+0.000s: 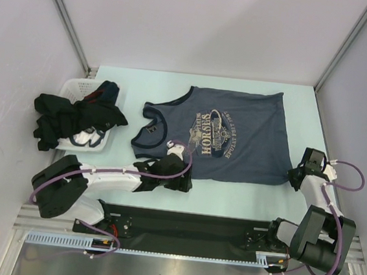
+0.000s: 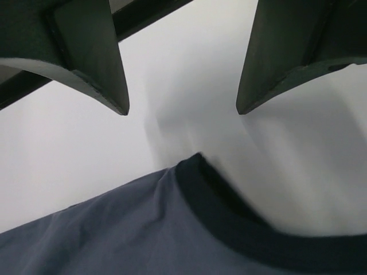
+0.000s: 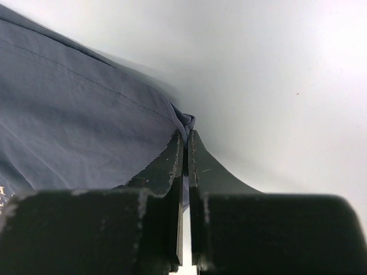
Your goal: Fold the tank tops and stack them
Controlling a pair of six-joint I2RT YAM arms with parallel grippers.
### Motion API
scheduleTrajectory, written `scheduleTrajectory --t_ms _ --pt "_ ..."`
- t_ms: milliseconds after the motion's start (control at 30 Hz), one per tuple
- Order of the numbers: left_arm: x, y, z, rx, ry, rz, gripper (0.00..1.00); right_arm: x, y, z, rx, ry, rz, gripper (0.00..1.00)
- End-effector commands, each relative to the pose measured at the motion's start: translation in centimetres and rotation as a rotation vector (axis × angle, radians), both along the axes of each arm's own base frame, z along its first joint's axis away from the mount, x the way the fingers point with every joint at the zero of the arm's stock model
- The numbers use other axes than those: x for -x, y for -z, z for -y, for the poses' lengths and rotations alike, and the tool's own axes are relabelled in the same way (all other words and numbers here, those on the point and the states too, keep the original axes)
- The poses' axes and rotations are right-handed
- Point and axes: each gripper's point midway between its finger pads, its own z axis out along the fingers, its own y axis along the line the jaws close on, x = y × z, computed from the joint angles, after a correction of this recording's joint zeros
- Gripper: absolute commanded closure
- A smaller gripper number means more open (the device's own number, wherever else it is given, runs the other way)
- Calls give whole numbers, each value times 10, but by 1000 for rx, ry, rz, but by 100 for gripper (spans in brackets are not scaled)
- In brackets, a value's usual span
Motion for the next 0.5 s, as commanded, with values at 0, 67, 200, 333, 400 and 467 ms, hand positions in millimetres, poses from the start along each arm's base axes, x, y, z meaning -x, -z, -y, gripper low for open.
scheduleTrajectory --t_ms 0,67,200,333,400,467 --pt "-15 -20 35 114 -18 30 19 -3 2 2 -2 1 8 100" --pt "-21 -14 36 95 -47 33 21 -3 4 0 -8 -1 9 100" --pt "-33 -8 33 81 -127 49 29 -3 3 -1 -12 0 21 100" --pt "-38 -5 31 77 -174 54 39 -2 1 -1 -8 -1 27 100" --pt "-41 -1 26 48 -198 61 40 -3 0 -1 -8 -4 32 100" --pt "-43 2 23 30 -207 63 42 -2 0 0 -5 -1 32 100"
